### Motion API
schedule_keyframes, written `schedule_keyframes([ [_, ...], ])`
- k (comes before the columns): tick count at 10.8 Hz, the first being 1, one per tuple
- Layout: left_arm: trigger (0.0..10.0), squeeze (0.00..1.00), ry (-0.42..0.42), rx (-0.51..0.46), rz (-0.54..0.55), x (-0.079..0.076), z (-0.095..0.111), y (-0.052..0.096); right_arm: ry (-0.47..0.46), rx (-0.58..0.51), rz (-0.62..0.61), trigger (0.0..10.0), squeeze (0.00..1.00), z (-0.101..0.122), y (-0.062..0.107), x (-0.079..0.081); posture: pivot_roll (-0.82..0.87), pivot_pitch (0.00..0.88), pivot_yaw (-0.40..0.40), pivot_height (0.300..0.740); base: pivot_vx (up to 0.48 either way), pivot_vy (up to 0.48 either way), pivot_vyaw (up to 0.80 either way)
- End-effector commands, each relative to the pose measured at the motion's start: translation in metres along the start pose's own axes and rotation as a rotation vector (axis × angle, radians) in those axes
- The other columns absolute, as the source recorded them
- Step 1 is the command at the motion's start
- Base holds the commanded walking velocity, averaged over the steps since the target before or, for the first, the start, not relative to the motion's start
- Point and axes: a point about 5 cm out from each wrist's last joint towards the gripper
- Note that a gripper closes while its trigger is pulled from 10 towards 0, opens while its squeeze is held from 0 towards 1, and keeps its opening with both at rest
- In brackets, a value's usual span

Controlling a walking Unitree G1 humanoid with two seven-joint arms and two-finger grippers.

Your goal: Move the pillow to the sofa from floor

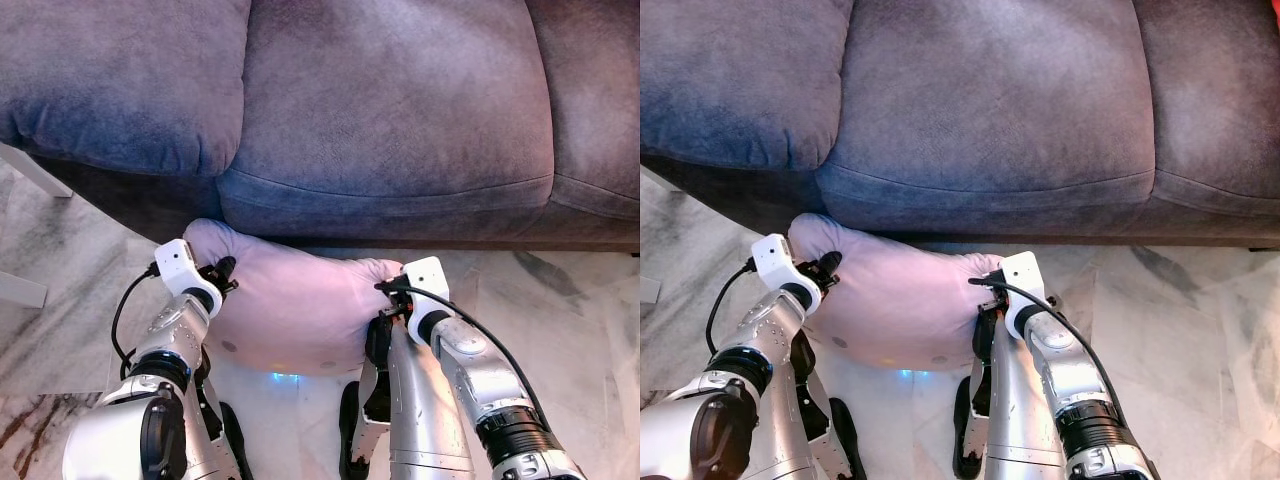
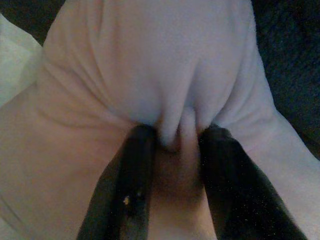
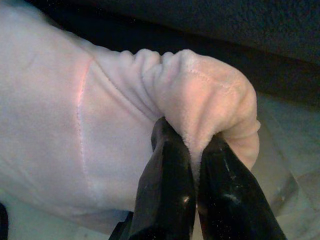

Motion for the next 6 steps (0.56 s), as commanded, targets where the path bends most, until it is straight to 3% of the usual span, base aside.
schedule_keyframes([
  [1,0.0,0.00,0.019,0.061,0.023,0.0064,-0.0198,0.0049,-0.013,0.071,-0.017,10.0,0.00,-0.0210,0.0061,-0.0025,0.01,0.508,-0.171,0.470,0.000,0.000,0.00],
  [6,0.0,0.00,-0.023,0.001,0.038,0.0145,-0.0113,0.0076,-0.022,0.068,-0.006,10.0,0.00,-0.0196,0.0021,0.0041,0.04,0.496,-0.151,0.470,0.000,0.000,0.00],
])
Point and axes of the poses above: a point about 5 cm out from each wrist's last joint towards the gripper, its own y axis pointing back from the gripper into the wrist, its own z axis along the axis of the wrist's last joint, x = y × z, and after that the axes turned 4 degrees about y, right-handed
